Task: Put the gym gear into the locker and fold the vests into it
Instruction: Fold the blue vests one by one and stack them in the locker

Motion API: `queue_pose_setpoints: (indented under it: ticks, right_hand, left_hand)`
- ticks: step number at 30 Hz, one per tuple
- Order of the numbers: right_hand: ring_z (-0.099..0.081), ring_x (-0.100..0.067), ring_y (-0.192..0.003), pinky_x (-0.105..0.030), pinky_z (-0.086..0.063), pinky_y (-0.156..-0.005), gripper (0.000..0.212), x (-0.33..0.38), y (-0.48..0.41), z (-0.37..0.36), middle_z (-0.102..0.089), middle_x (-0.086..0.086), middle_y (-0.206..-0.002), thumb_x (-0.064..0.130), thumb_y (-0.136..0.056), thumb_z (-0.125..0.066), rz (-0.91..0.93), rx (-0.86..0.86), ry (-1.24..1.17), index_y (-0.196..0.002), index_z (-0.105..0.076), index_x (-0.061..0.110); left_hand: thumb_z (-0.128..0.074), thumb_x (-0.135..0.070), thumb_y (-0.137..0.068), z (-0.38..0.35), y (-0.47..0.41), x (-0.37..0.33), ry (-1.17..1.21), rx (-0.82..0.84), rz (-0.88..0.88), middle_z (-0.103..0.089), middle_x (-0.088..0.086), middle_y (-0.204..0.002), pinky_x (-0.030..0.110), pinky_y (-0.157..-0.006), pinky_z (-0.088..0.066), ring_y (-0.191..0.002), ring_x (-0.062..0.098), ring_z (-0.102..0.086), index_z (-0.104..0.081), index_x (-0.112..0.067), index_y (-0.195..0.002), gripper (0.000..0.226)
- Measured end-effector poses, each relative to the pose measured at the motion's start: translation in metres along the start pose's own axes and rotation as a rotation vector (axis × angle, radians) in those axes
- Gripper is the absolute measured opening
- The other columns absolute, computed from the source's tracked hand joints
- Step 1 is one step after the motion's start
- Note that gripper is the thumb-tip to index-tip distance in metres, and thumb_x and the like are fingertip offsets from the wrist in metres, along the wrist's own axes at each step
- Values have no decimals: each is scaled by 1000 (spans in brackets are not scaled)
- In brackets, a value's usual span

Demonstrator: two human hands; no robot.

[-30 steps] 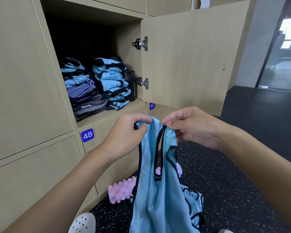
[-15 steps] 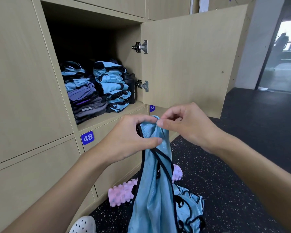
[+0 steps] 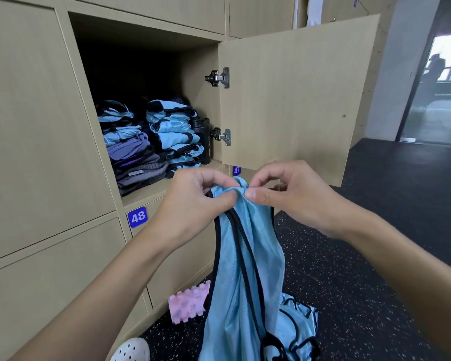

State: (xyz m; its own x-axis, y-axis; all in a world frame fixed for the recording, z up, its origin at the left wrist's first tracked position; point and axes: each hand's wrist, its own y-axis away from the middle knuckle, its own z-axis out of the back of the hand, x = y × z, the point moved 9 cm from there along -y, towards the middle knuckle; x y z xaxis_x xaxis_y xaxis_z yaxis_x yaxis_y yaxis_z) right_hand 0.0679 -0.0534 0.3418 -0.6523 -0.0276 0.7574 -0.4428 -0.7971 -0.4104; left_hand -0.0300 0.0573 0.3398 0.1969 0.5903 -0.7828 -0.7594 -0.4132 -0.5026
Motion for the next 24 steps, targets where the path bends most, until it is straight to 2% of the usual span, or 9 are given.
queue_pose_setpoints:
  ticks: [1, 3, 5, 8, 13, 15, 17, 21, 24]
  right_hand:
    - [-59, 4, -86, -15, -42, -81, 8, -1, 1, -2, -66, 15, -94, 26, -80, -77, 0, 28, 3, -80, -74, 19]
    - [-63, -5, -104, -25, -48, -93, 16, -1, 3, -6, -68, 8, -110, 30, -77, -76, 6, 82, -36, -88, -76, 17]
    - [-67, -14, -100, -38, -52, -95, 17, 0, 6, -10, -72, -6, -108, 23, -82, -75, 5, 105, -75, -95, -74, 12]
    - [-63, -14, -85, -43, -51, -91, 11, -1, 5, -8, -73, -9, -97, 19, -87, -74, 6, 60, -33, -95, -70, 13]
    - [-69, -20, -102, -35, -53, -95, 12, 10, 7, -7, -74, -7, -106, 7, -86, -72, 74, 58, -94, -98, -71, 9]
    - [-67, -28, -103, -43, -52, -97, 18, 9, 7, -12, -73, -7, -107, 10, -87, -73, 81, 98, -65, -104, -73, 14]
    - [-64, -37, -96, -52, -50, -91, 18, 7, 8, -16, -71, -17, -103, 14, -87, -74, 71, 115, -14, -105, -73, 17]
    - [-54, -26, -70, -37, -45, -66, 9, 3, 8, -16, -67, -16, -86, 24, -88, -73, 50, 110, 177, -90, -73, 15]
    - [-43, -8, -57, -30, -36, -58, 21, -5, 7, -8, -63, -11, -78, 31, -90, -69, 6, 67, 340, -79, -70, 13]
  left_hand:
    - [-73, -2, -83, 0, 0, 0, 31, 11, 17, -72, -6, -70, 19, -56, -44, -58, 5, -55, -74, -17, -77, 17]
    - [-71, 1, -84, 0, 0, 2, 67, 21, 31, -77, 1, -83, 32, -71, -54, -72, 20, -66, -75, -18, -79, 20]
    - [-69, 2, -85, 1, 0, 1, 76, 38, 27, -78, 2, -91, 35, -83, -56, -84, 23, -71, -75, -18, -82, 21]
    - [-69, 4, -86, 1, 1, -1, 104, 62, 30, -78, 0, -93, 23, -83, -55, -86, 12, -71, -75, -13, -88, 18]
    - [-67, 8, -86, 0, 2, -4, 115, 86, 18, -78, -2, -95, 16, -80, -53, -88, 7, -71, -73, -7, -94, 18]
    - [-65, 10, -86, -1, 3, -5, 134, 108, 23, -78, 1, -93, 16, -74, -52, -81, 8, -70, -66, -7, -100, 22]
    - [-63, 13, -86, -3, 4, -4, 185, 128, 53, -77, 8, -95, 18, -67, -51, -75, 12, -68, -50, -10, -103, 31]
    - [-61, 15, -87, -5, 6, -4, 189, 149, 55, -76, 10, -100, 21, -67, -53, -80, 17, -70, -41, -12, -99, 36]
    - [-61, 15, -86, -4, 6, -6, 185, 144, 48, -76, 8, -99, 20, -68, -54, -81, 16, -71, -42, -12, -97, 34]
